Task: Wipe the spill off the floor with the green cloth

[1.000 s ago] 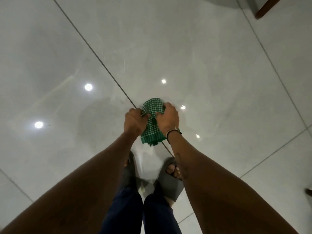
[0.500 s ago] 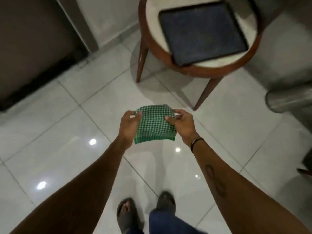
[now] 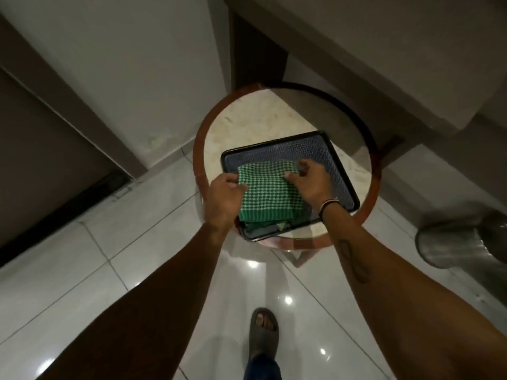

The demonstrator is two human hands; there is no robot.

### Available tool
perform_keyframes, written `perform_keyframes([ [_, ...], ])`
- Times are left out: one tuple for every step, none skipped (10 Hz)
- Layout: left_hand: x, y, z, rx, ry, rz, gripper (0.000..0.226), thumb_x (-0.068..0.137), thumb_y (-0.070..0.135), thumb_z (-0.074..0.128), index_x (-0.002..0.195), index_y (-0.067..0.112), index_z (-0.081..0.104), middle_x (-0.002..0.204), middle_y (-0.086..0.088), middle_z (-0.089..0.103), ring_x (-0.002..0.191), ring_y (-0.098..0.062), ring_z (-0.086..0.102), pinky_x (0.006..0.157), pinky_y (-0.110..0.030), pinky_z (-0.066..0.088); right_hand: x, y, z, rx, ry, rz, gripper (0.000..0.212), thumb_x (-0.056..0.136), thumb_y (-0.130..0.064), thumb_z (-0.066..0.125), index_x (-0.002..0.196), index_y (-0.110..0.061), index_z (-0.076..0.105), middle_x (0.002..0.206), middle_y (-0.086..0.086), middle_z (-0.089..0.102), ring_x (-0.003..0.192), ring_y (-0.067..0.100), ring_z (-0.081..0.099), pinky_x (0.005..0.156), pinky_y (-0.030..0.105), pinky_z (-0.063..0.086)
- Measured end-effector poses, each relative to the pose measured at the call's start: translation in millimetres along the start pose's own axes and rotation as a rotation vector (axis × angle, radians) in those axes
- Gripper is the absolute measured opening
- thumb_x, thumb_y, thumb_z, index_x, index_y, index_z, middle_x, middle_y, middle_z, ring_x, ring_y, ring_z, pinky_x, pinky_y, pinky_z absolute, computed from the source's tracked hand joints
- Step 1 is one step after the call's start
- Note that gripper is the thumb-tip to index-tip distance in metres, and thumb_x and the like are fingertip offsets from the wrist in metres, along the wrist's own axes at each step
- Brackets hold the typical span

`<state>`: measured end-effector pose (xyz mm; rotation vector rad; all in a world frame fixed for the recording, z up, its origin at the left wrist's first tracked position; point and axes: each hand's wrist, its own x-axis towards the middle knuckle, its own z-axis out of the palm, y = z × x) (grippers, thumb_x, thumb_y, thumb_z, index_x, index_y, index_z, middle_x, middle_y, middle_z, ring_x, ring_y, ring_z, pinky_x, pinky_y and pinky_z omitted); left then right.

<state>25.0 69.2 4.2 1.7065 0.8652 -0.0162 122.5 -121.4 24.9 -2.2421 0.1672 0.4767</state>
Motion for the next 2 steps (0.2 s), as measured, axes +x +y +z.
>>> perform_keyframes([
  [10,-11,9,0.312,0.145,0.07,0.015,0.102,0.019,0.072,0.116,0.013,0.073,0.113,-0.009,0.081,0.104,-0.029,0.076,0.081,-0.032,0.052,11,14,12,-0.216,-0.007,-0.12,0.073,0.103,-0.03,0.079,0.165,-0.008,0.047,0.16,0.017,0.059,0.146,0.04,0.057,0.121,0.054,0.05],
  [5,-11,13,0.427,0.129,0.205,0.026,0.106,0.024,0.069,0.128,0.01,0.073,0.124,-0.011,0.079,0.113,-0.03,0.075,0.087,-0.035,0.056,11,22,30,-0.348,0.005,-0.273,0.069,0.104,-0.027,0.075,0.164,-0.008,0.046,0.165,0.019,0.053,0.155,0.04,0.045,0.129,0.05,0.038],
])
